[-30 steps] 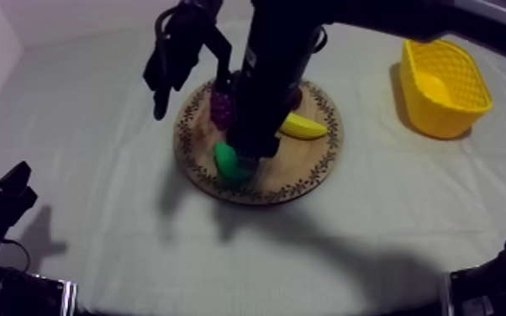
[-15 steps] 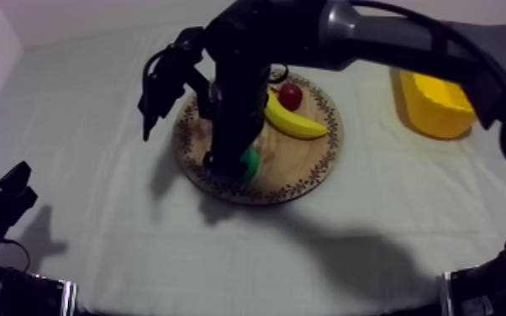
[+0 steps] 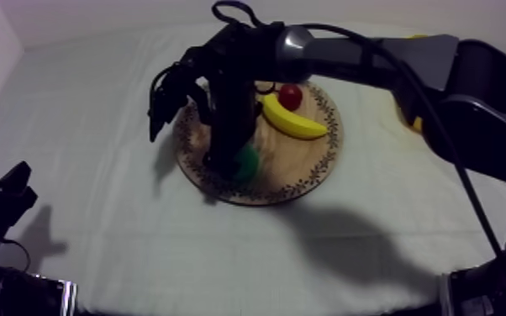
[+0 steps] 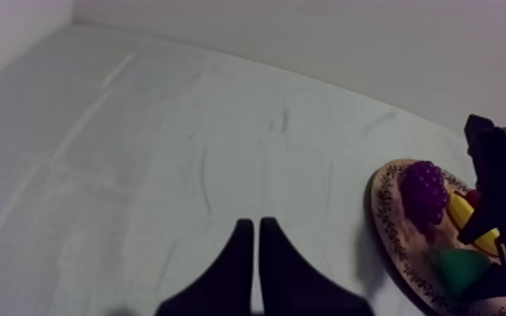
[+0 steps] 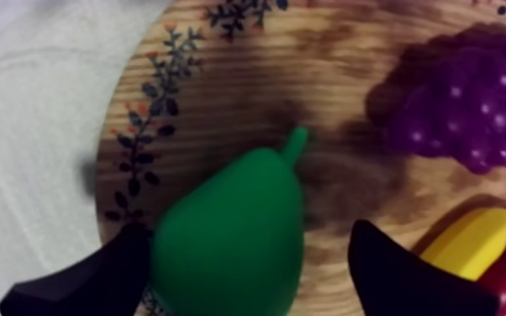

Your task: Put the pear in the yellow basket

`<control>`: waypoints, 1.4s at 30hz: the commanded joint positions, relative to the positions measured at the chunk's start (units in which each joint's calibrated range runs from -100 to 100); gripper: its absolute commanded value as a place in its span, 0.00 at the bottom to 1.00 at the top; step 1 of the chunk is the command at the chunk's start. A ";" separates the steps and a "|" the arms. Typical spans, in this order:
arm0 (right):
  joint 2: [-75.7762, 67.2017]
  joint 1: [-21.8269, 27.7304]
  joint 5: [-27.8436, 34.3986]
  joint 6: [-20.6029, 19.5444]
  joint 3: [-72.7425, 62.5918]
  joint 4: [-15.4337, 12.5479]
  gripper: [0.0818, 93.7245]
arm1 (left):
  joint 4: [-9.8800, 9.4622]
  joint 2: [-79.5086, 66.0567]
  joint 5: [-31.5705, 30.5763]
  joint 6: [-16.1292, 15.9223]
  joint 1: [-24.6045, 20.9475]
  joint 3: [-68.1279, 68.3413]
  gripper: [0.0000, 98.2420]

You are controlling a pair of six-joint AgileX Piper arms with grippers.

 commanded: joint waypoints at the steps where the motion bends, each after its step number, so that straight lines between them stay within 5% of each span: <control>1: 0.40 0.02 0.10 0.02 -0.20 0.06 0.73 | -0.03 0.02 0.01 -0.01 0.01 -0.02 0.00; 14: -0.03 0.05 -0.72 -0.56 1.58 0.24 0.44 | -0.03 0.02 0.01 -0.01 0.01 -0.02 0.00; 24: -8.29 -0.59 -0.17 -0.76 5.21 0.69 0.42 | -0.03 0.02 0.01 -0.04 0.01 -0.02 0.00; 42: -31.89 0.89 10.36 -3.64 6.25 2.08 0.42 | -0.03 0.02 0.01 -0.01 0.01 -0.02 0.00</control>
